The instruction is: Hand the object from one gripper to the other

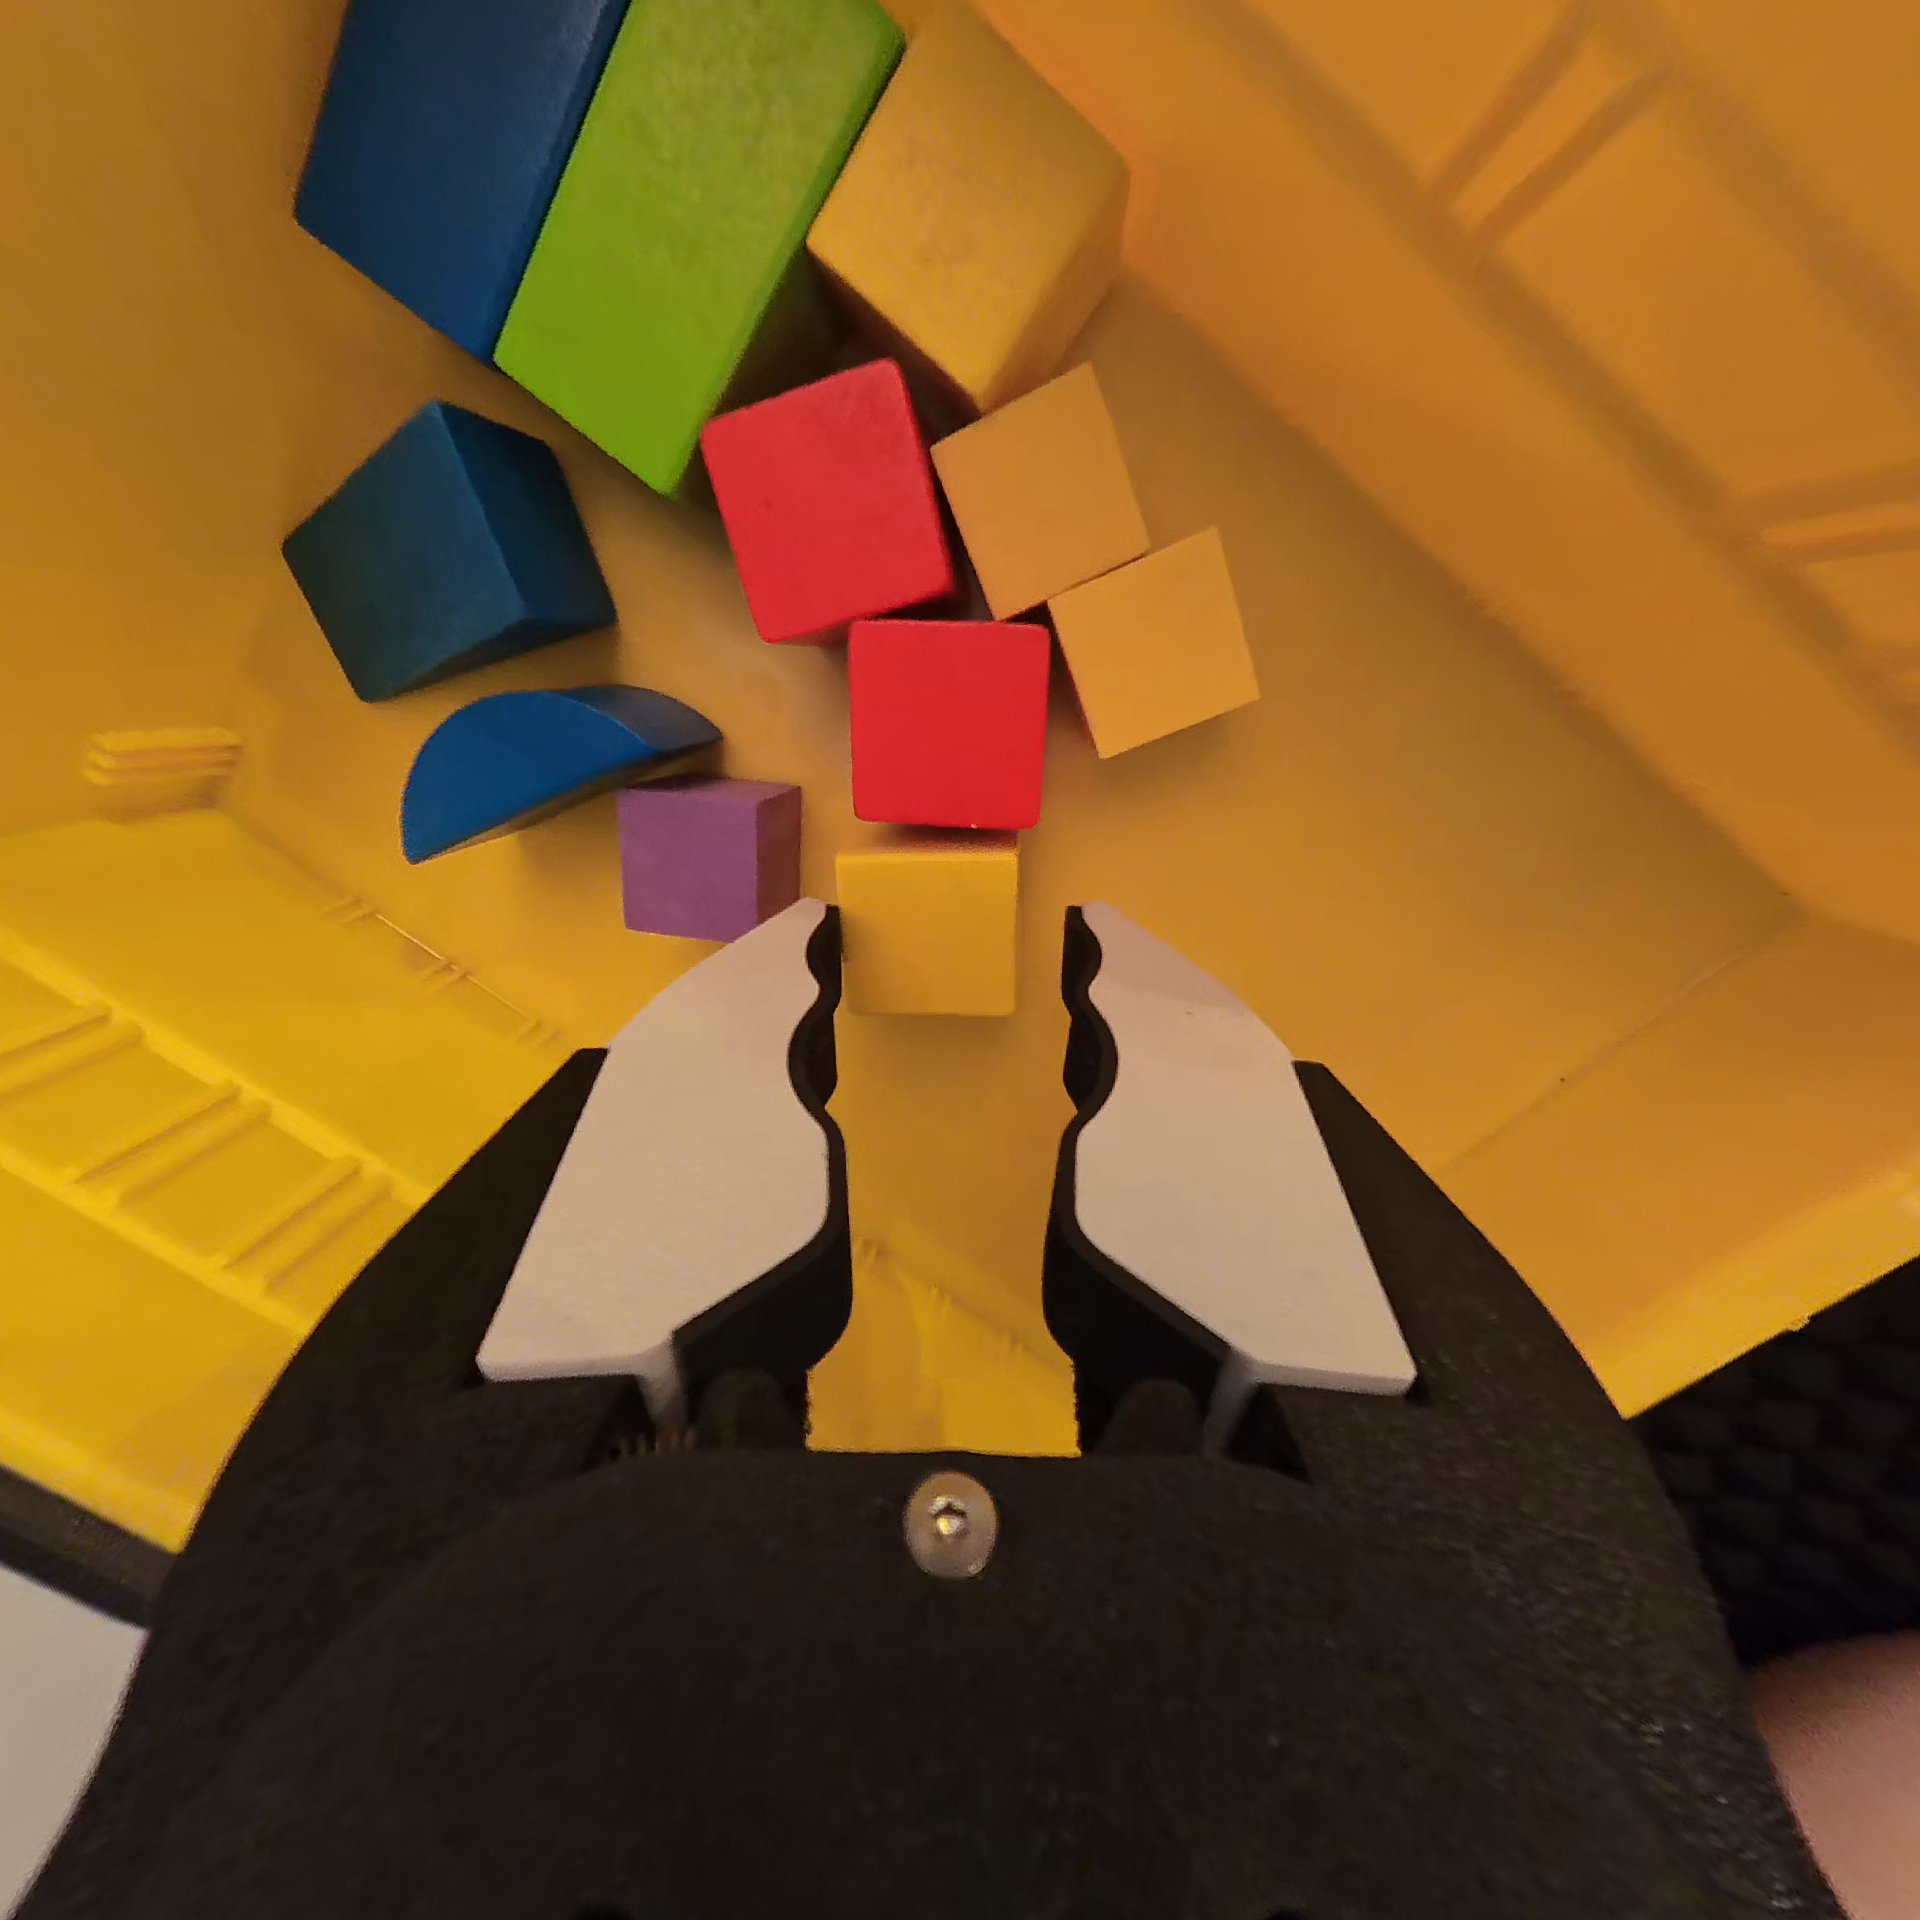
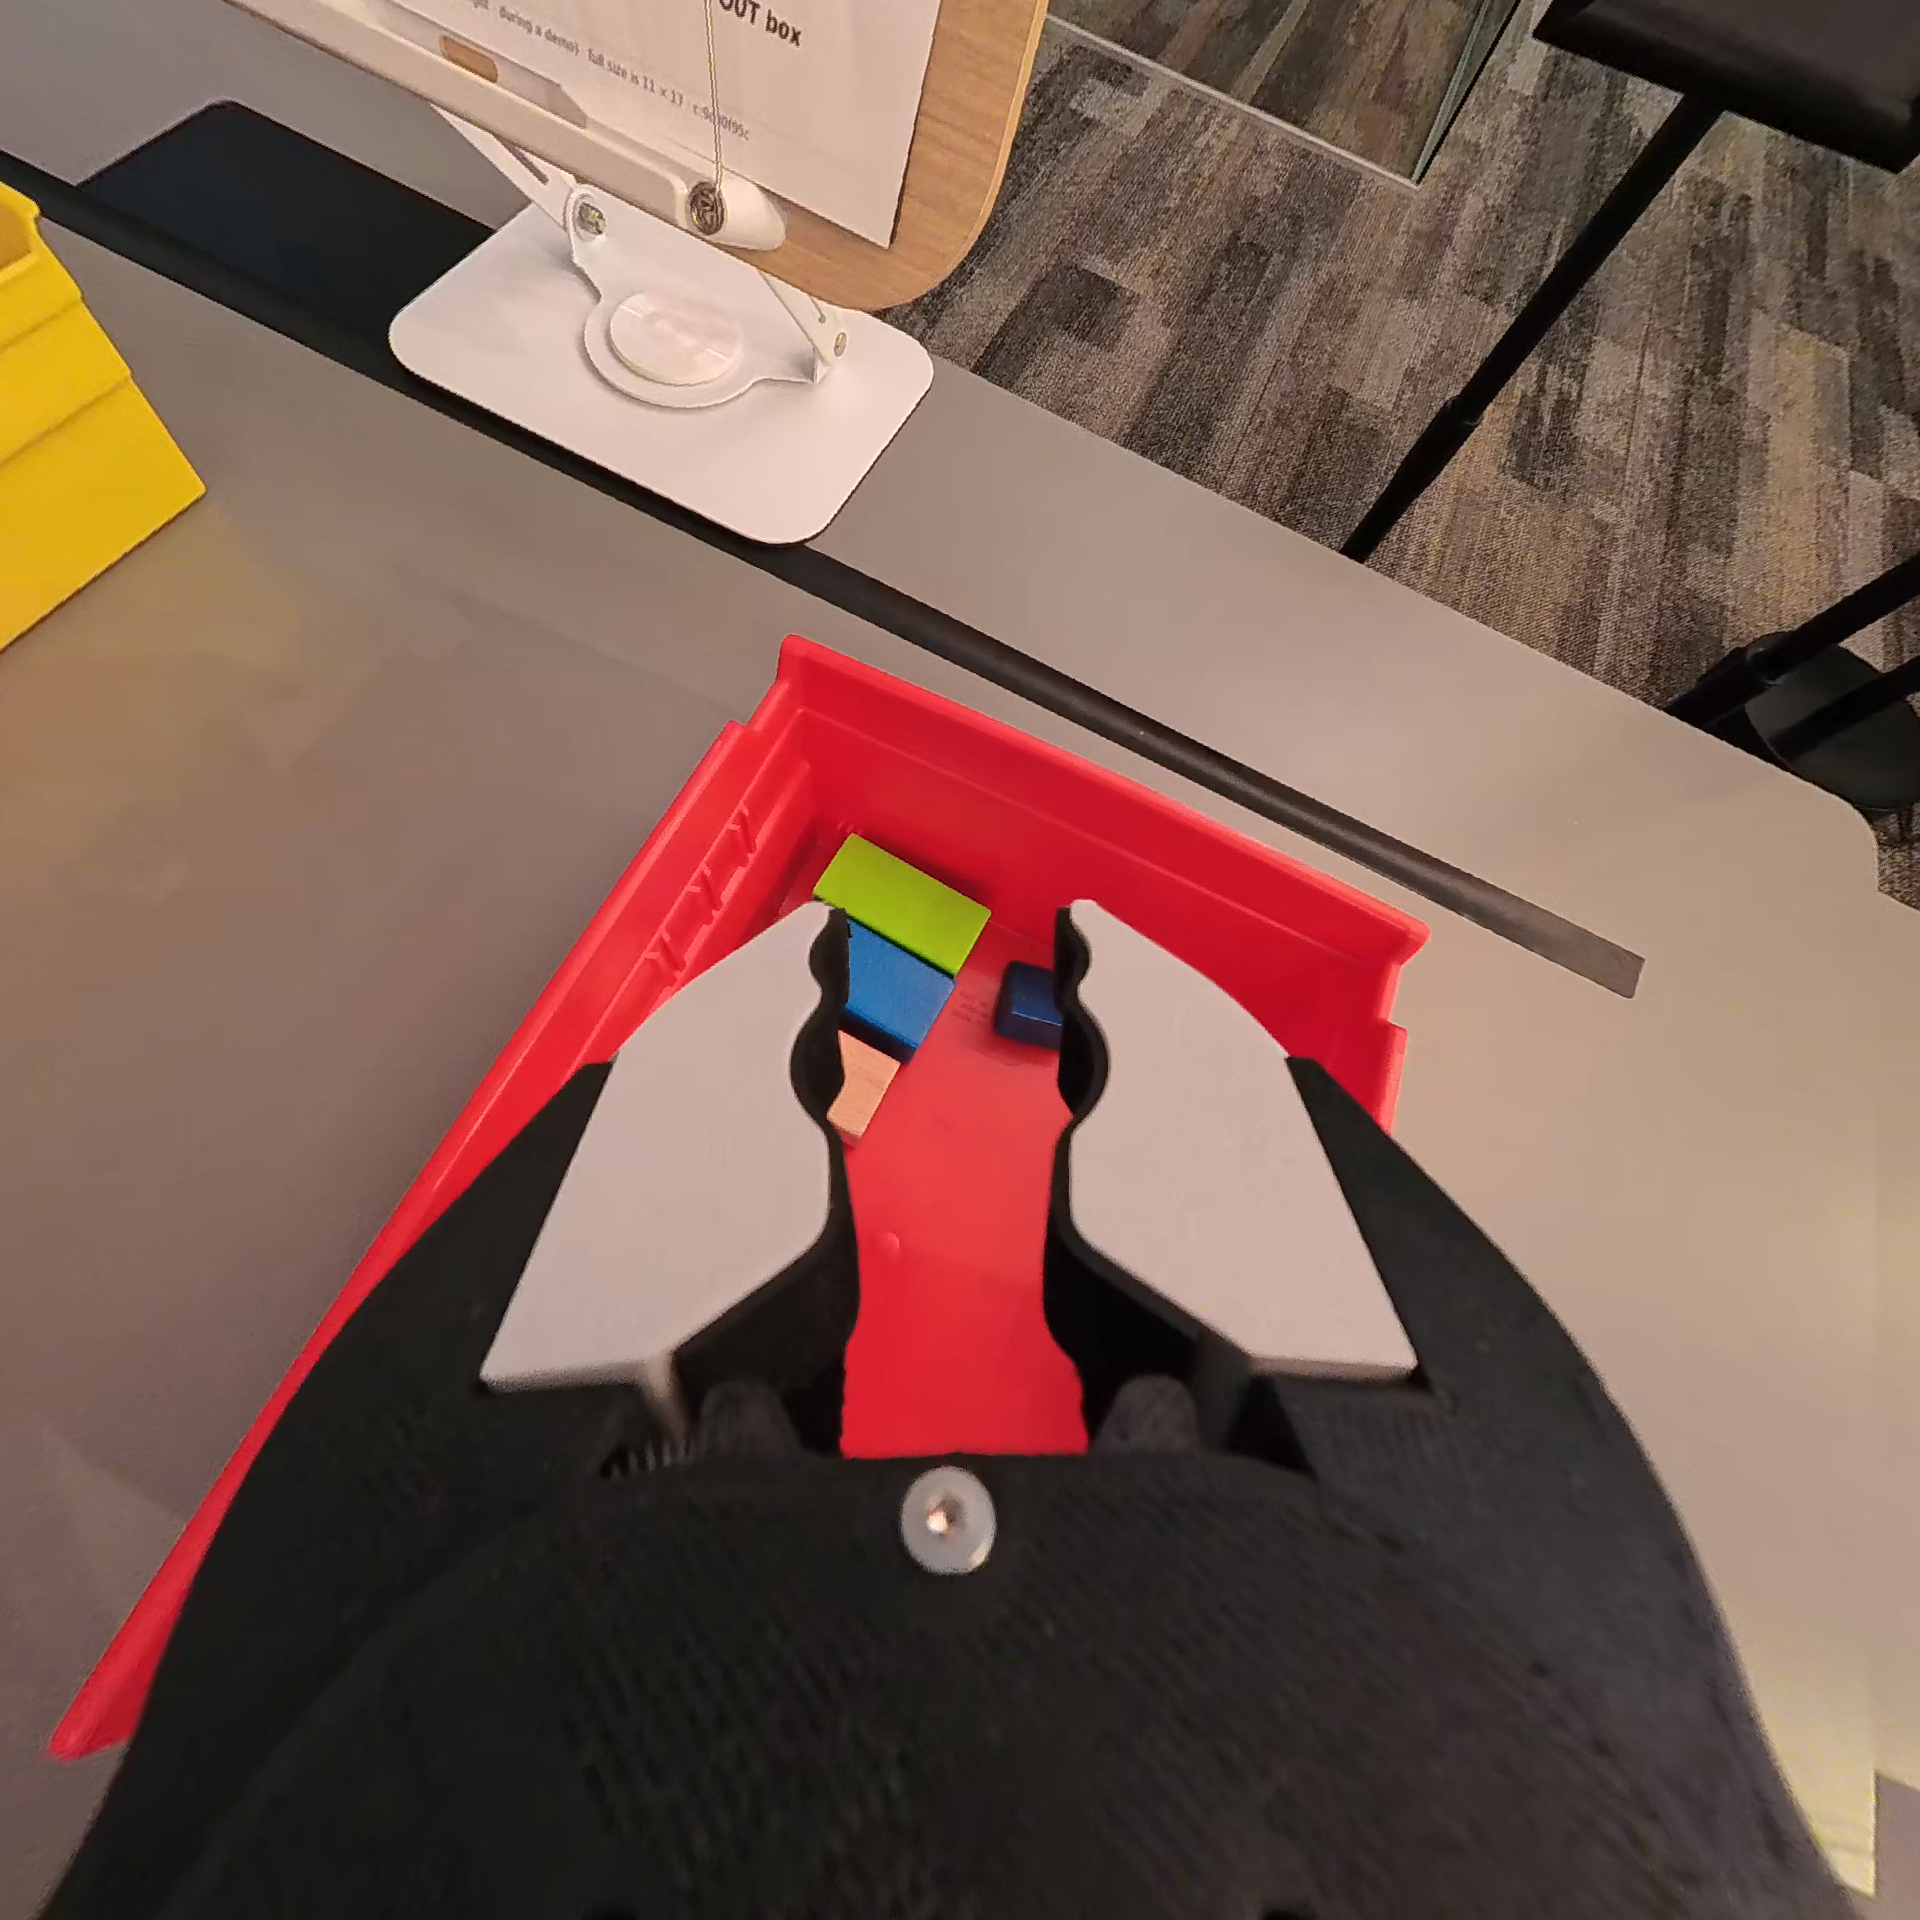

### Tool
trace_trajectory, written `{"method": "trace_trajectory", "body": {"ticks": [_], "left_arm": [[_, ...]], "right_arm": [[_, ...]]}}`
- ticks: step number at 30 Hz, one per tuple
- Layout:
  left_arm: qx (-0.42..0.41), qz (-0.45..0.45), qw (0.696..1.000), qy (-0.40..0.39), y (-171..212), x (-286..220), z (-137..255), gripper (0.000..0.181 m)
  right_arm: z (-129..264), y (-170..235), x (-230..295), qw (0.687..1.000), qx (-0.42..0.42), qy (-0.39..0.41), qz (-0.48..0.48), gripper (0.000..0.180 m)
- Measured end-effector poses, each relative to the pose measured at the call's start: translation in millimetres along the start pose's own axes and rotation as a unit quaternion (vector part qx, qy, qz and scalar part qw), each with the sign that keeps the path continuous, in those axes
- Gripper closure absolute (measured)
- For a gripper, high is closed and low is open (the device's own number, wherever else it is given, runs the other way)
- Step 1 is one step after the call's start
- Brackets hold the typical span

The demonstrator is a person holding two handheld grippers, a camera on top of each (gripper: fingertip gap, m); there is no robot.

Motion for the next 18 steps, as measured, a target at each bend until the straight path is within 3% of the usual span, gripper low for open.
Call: {"method": "trace_trajectory", "body": {"ticks": [13, 16, 18], "left_arm": [[0.031, -0.008, 0.999, -0.016, 4.8, 2.5, 1.1, 0.147], [-0.018, 0.002, 1.0, -0.012, -0.9, 1.7, 23.6, 0.147], [-0.093, 0.005, 0.996, -0.005, -10.5, -2.3, 50.2, 0.147]], "right_arm": [[-0.4, -0.7, 4.1, 1.0, 0.005, -0.004, 0.014, 0.141], [3.6, -14.3, 14.8, 0.998, -0.031, -0.007, 0.05, 0.141], [9.5, -32.8, 38.6, 0.986, -0.098, -0.027, 0.132, 0.14]]}}
Point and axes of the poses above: each gripper's, where its closed fingertips meet, z back along the fingers, y out of its underside, x = y × z across the jaws, the point moved 5 cm from there along z, back along the fingers, and after that the axes turned 5 degrees about -x, right-handed, at the moved point
